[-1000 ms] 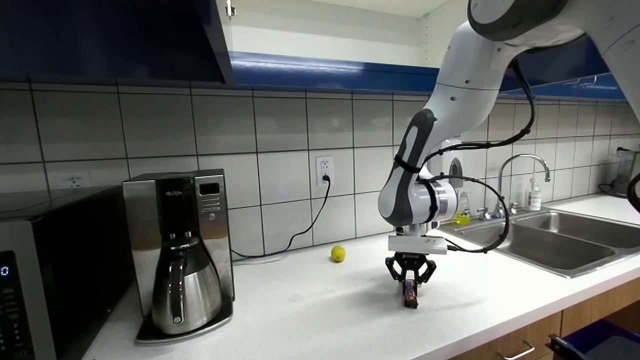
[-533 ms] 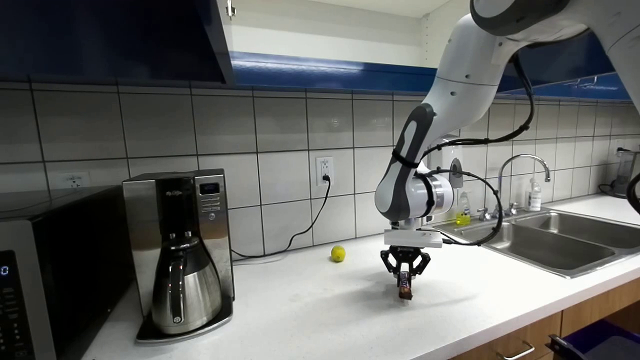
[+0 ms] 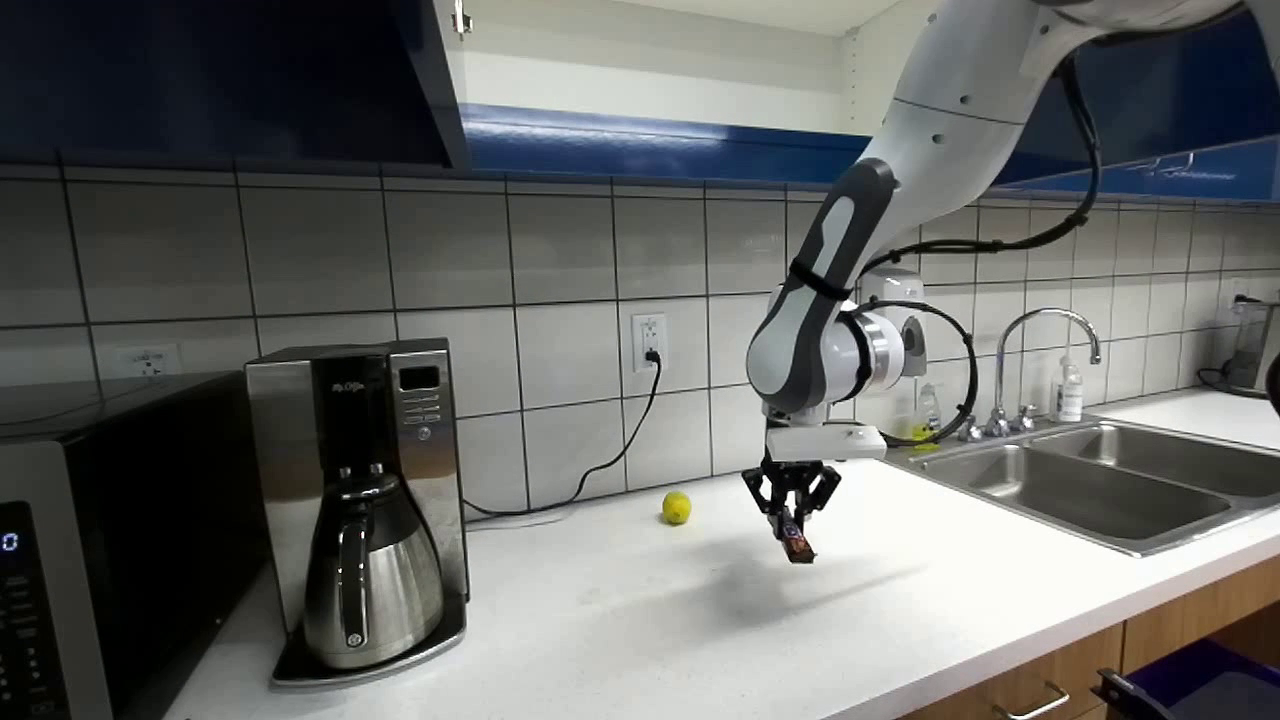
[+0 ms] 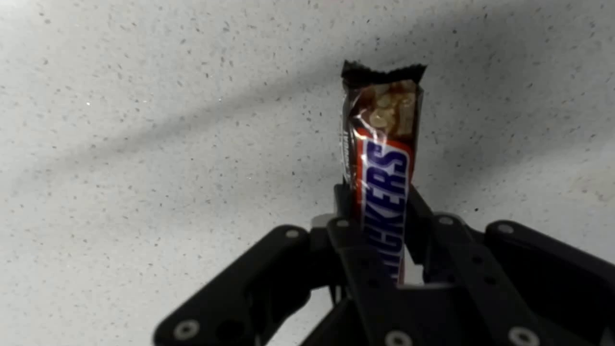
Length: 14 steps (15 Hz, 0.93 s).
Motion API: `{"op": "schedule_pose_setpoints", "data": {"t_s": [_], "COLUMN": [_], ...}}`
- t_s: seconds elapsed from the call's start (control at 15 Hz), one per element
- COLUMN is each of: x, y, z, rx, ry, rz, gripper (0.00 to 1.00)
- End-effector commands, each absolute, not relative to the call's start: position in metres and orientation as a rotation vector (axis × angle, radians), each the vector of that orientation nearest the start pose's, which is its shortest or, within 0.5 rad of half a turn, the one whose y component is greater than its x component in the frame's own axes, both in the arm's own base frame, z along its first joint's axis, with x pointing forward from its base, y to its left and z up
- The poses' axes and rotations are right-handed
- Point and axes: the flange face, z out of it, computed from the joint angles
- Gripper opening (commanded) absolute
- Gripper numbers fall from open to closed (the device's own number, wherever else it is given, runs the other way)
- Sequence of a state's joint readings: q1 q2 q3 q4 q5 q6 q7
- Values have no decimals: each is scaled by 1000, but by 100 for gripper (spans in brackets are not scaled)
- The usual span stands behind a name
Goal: Put the candy bar into the cupboard
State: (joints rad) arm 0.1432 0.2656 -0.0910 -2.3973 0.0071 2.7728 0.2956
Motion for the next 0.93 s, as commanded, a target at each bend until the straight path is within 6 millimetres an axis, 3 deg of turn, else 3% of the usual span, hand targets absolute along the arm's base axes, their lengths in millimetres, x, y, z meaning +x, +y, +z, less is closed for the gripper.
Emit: {"op": "schedule_pose_setpoints", "data": {"t_s": [0.0, 0.6, 0.87], "x": [488, 428, 399], "y": [38, 51, 57], "z": [244, 294, 336], "rx": [-3132, -3179, -3181], "ry": [152, -79, -94], "rz": [-183, -215, -275], "gripper": [7, 7, 7]}}
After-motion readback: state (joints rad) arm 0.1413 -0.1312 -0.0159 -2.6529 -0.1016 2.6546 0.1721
